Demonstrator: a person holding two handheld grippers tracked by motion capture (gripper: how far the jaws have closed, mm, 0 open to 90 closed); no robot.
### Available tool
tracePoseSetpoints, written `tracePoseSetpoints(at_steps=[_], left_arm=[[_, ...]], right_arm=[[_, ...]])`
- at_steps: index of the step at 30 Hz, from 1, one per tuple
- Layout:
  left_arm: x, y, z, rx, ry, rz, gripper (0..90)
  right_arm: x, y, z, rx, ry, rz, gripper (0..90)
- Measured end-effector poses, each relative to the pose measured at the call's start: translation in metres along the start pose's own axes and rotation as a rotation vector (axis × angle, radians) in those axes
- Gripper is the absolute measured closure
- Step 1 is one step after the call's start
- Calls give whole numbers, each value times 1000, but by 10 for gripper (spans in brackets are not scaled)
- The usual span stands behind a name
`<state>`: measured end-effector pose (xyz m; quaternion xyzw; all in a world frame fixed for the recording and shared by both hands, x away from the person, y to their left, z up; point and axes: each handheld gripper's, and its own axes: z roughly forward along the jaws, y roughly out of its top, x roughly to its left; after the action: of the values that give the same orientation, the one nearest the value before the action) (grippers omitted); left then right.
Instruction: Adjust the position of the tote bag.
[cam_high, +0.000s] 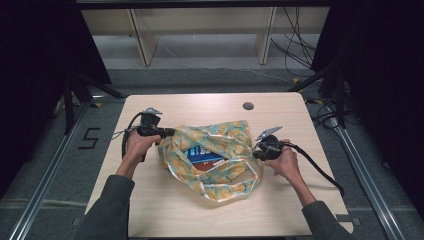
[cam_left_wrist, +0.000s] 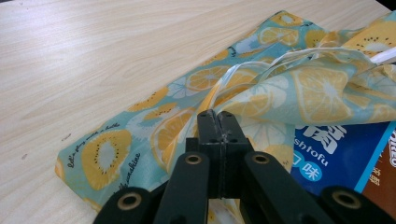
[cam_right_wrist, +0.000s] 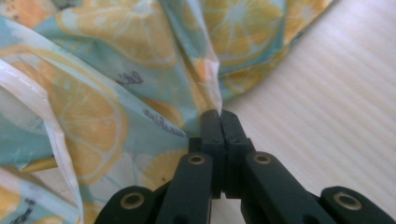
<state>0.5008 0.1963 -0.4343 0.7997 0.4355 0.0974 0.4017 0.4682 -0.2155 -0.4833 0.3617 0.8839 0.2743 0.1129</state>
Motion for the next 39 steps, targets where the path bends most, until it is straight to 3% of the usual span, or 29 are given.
tracePoseSetpoints(at_steps=[1,3,4,5,6,8,10,12,14,17,19,21,24,27,29,31,33,35,36,37,38,39], left_arm=[[0,0,-1,2,-6,3,887],[-2,0,-4,-2,4,6,820],[-3,1,-7,-8,18,7,768],[-6,2,-10,-11,28,10,729],[-9,4,-13,-8,33,32,682],[-20,6,-20,2,42,68,581],[-32,8,-29,3,45,108,513],[-44,11,-35,-2,18,131,478],[-55,13,-39,-12,14,152,454],[-67,15,-42,-10,7,167,422],[-72,13,-43,-16,12,176,422],[-78,9,-42,-23,-9,173,433],[-84,0,-35,28,-31,179,448],[-84,-11,-27,92,2,196,431],[-83,-16,-24,83,49,170,398],[-82,-19,-24,97,55,177,381],[-82,-22,-21,102,86,182,362],[-81,-24,-18,132,106,190,347],[-81,-26,-14,129,109,181,332],[-79,-27,-12,155,111,198,326],[-78,-27,-9,170,122,208,324],[-78,-29,-4,188,144,191,318]], right_arm=[[2,0,1,-2,5,9,892],[7,5,-9,-3,10,13,783],[9,8,-17,-22,12,23,734],[9,11,-23,-89,-4,11,706],[13,15,-34,-91,2,48,674],[18,21,-52,-154,-11,52,625],[25,27,-66,-236,21,4,608],[34,31,-79,-256,68,-33,589],[43,34,-82,-283,97,-37,567],[59,40,-78,-279,158,-64,543],[69,44,-69,-254,149,-95,524],[76,48,-56,-229,139,-121,513],[81,55,-34,-207,123,-128,482],[78,59,-15,-194,124,-112,442],[75,61,-8,-155,110,-116,510],[73,62,-4,-171,87,-187,770],[68,66,-6,-198,76,-174,895],[60,72,-9,-248,81,-118,900],[55,75,-12,-245,108,-98,900],[53,78,-12,-269,115,-79,900],[51,80,-14,-272,120,-77,900],[48,82,-15,-282,113,-88,900]])
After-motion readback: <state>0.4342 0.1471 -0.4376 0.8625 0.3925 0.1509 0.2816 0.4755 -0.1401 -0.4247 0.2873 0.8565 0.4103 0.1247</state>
